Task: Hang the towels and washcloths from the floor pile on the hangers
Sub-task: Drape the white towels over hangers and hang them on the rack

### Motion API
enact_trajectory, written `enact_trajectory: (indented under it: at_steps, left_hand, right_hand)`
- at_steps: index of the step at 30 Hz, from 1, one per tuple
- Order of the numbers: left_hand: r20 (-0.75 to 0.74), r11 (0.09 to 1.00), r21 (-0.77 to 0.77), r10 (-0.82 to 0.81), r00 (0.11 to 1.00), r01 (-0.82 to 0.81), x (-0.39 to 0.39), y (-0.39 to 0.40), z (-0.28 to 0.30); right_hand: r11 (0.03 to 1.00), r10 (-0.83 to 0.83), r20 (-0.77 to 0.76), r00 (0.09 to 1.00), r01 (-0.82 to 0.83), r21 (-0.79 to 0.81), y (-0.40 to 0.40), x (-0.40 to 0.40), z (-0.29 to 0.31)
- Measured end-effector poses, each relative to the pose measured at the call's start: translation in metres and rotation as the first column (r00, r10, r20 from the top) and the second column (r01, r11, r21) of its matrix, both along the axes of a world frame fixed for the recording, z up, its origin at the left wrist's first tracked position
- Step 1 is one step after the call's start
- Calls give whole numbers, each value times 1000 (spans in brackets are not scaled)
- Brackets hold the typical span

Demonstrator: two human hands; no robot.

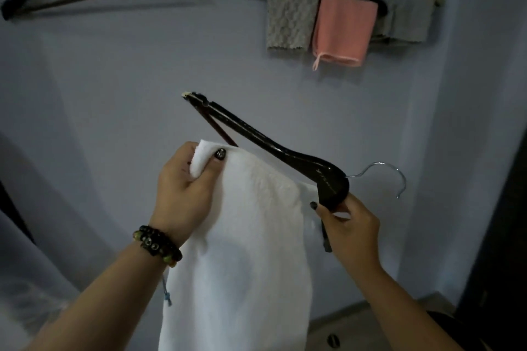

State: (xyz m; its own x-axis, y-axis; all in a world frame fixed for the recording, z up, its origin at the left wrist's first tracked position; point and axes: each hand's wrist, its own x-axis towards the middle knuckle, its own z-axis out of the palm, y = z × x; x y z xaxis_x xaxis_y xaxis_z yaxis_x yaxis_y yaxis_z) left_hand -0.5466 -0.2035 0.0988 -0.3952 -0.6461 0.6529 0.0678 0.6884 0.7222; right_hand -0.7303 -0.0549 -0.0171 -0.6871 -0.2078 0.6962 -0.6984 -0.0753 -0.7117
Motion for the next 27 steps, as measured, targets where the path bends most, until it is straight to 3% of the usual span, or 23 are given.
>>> enact_trajectory:
  at_steps: [5,8,14,16,20,24,27]
  left_hand:
    - [-59,976,217,-11,998,24,-4,14,-5]
    - [-64,945,326,-1,998,21,-12,25,-8]
    - [-82,806,592,80,993,-16,-30,45,-26]
    - [-70,761,646,134,989,-58,-35,52,-33]
    - [-95,710,689,291,952,-148,-45,63,-48]
    - [-251,751,618,467,848,-231,-47,72,-65]
    - [-400,801,576,449,799,-161,-40,73,-75]
  right_hand:
    - [985,170,100,980,-170,-9,19,14,-14]
    - [969,245,84,966,-247,14,31,11,-19]
    - [906,337,111,935,-354,234,58,-14,-24]
    - [881,382,35,924,-375,289,63,-21,-24]
    - [821,465,-33,885,-417,390,62,-28,-27]
    - [780,496,25,868,-457,426,58,-27,-34]
    - [753,492,-4,871,-423,504,56,-22,-45]
